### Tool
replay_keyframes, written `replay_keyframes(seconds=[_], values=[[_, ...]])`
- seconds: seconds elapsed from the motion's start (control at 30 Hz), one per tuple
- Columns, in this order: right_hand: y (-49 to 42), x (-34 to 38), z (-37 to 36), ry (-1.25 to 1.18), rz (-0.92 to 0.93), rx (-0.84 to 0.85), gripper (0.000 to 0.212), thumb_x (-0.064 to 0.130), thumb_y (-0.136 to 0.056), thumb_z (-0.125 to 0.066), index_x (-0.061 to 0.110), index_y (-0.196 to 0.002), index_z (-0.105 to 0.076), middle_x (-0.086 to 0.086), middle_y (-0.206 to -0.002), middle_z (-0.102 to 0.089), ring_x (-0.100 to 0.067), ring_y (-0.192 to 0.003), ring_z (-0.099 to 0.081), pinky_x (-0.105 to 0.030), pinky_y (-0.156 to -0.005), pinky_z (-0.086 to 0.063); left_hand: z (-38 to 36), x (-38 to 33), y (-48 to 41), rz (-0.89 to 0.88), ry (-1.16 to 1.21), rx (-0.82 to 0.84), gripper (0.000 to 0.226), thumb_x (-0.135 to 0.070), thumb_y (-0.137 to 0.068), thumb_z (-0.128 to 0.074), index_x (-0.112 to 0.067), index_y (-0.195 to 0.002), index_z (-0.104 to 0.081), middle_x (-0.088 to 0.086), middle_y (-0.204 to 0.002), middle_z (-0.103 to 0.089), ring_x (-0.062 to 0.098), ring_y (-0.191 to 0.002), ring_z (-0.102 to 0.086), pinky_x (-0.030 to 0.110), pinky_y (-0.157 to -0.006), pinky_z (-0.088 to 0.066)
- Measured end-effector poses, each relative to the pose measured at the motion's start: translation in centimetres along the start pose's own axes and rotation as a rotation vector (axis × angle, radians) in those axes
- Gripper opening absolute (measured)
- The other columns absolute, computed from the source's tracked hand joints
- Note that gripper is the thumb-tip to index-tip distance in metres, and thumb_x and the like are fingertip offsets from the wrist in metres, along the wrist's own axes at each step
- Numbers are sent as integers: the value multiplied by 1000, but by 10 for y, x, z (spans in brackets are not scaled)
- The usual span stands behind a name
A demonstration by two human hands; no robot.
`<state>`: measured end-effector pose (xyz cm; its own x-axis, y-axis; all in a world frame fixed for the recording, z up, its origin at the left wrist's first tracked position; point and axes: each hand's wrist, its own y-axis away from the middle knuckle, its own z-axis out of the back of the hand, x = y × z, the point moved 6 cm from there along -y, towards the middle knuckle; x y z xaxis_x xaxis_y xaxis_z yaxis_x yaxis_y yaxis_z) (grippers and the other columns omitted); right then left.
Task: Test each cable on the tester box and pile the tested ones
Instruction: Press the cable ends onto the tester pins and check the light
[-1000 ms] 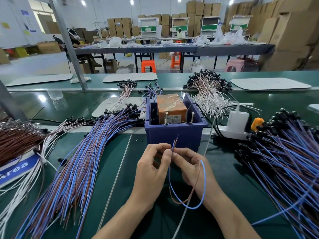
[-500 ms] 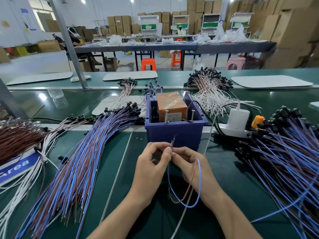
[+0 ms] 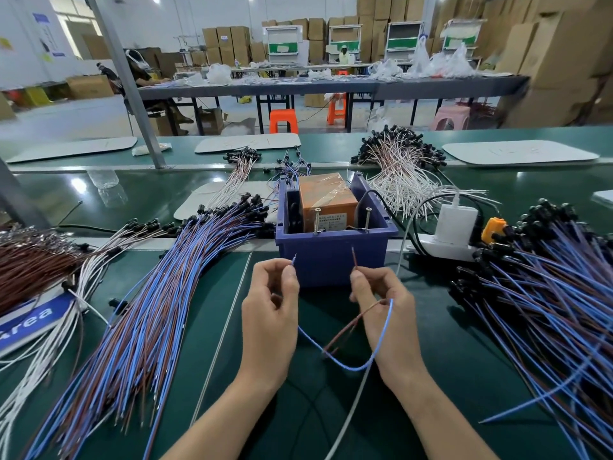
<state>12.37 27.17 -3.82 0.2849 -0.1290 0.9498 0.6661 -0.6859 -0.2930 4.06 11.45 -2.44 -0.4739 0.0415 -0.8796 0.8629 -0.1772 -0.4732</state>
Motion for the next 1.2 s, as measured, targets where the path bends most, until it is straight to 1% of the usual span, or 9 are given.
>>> replay_keyframes(seconds=[0.13, 0.27, 0.37, 0.57, 0.67, 0.8, 0.93, 1.07, 1.2], values=[[-4, -1, 16, 58, 33, -210, 12, 22, -97, -65, 27, -86, -65, 14, -71, -65, -6, -64, -57, -21, -64, -47, 3, 0, -4, -50, -75, -90, 12, -26, -104, -50, -36, -101, -56, -14, -70, -54, 6, -58, -43, 20, -55, -39], [-5, 5, 19, 137, 105, -308, 17, 26, -98, -64, 34, -83, -61, 14, -68, -63, -4, -57, -52, -15, -55, -41, 2, -3, -9, -106, -126, -143, 9, -27, -104, -51, -33, -105, -58, -14, -73, -56, 8, -61, -48, 17, -57, -40], [-6, 7, 21, 193, 149, -358, 18, 30, -98, -63, 40, -83, -59, 13, -70, -65, -8, -59, -55, -19, -57, -43, -2, -5, -11, -157, -170, -143, 7, -31, -103, -51, -28, -107, -55, -12, -74, -57, 10, -61, -50, 17, -57, -40], [-10, 11, 20, 351, 245, -460, 7, 31, -99, -61, 30, -92, -59, 13, -65, -63, -6, -59, -56, -25, -57, -42, -9, 0, -23, -168, -183, -160, 5, -31, -103, -53, -31, -99, -52, -21, -68, -60, 5, -53, -50, 13, -51, -35], [-12, 13, 18, 427, 284, -488, 6, 28, -99, -60, 24, -95, -62, 13, -64, -60, -13, -57, -55, -34, -57, -42, -12, 2, -26, -172, -167, -156, 6, -31, -102, -55, -31, -97, -52, -20, -61, -58, 6, -47, -45, 12, -48, -31], [-12, 15, 16, 488, 308, -487, 3, 25, -98, -63, 23, -95, -62, 11, -62, -59, -21, -57, -55, -36, -56, -44, -14, 2, -29, -213, -207, -140, 8, -36, -102, -53, -31, -97, -50, -17, -60, -53, 10, -47, -39, 21, -48, -31], [-10, 16, 14, 533, 334, -459, 4, 27, -98, -62, 25, -94, -61, 13, -59, -54, -17, -54, -51, -32, -55, -39, -17, 3, -26, -245, -249, -100, 10, -39, -103, -50, -29, -102, -52, -10, -64, -54, 13, -49, -40, 28, -50, -34], [-11, 15, 14, 530, 343, -464, 5, 26, -97, -63, 24, -93, -60, 15, -58, -51, -16, -53, -49, -31, -55, -37, -17, 2, -26, -261, -238, -105, 11, -33, -101, -47, -29, -108, -54, -10, -63, -49, 12, -51, -39, 24, -50, -33], [-12, 13, 15, 533, 331, -468, 6, 26, -97, -63, 27, -93, -59, 16, -55, -48, -15, -53, -44, -30, -56, -33, -17, 0, -25, -268, -243, -117, 12, -32, -102, -46, -30, -113, -52, -14, -71, -55, 14, -55, -48, 22, -51, -36]])
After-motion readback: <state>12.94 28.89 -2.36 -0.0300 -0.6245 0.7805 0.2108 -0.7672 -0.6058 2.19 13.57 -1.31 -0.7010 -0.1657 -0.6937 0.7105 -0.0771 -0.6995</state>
